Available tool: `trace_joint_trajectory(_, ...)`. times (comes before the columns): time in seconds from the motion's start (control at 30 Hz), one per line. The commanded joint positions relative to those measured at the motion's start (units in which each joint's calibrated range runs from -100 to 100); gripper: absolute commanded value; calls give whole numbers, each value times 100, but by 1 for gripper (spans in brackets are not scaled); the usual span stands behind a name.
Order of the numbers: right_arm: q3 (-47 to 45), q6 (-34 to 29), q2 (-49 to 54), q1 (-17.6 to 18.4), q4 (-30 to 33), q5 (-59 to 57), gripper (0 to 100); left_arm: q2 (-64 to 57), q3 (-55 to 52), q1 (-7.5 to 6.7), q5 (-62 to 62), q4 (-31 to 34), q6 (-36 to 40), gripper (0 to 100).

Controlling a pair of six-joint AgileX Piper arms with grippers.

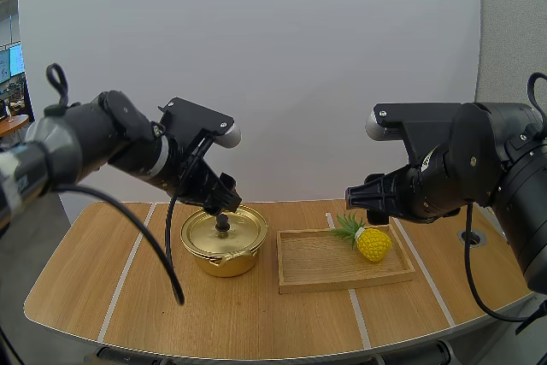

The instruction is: Open the pot, put the pineapple inside, and close it

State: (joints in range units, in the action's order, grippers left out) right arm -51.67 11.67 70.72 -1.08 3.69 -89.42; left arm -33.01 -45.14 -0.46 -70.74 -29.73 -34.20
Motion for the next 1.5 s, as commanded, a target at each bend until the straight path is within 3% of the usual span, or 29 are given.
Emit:
trace_joint_trajectory(0.0,45,-1,-6,-18,14,-155,100,471,359,-6,-342,67,-37,100)
trace_joint_trajectory(0.43,45,-1,-6,-18,-2,-155,100,1729,1018,-6,-229,223,-352,100)
trace_joint_trajectory(0.7,45,-1,-6,-18,-2,-155,100,2503,1473,-308,195,1032,157,100)
trace_joint_trajectory(1.47,45,22,-6,-18,48,-155,100,3505,1645,-308,197,1179,280,100)
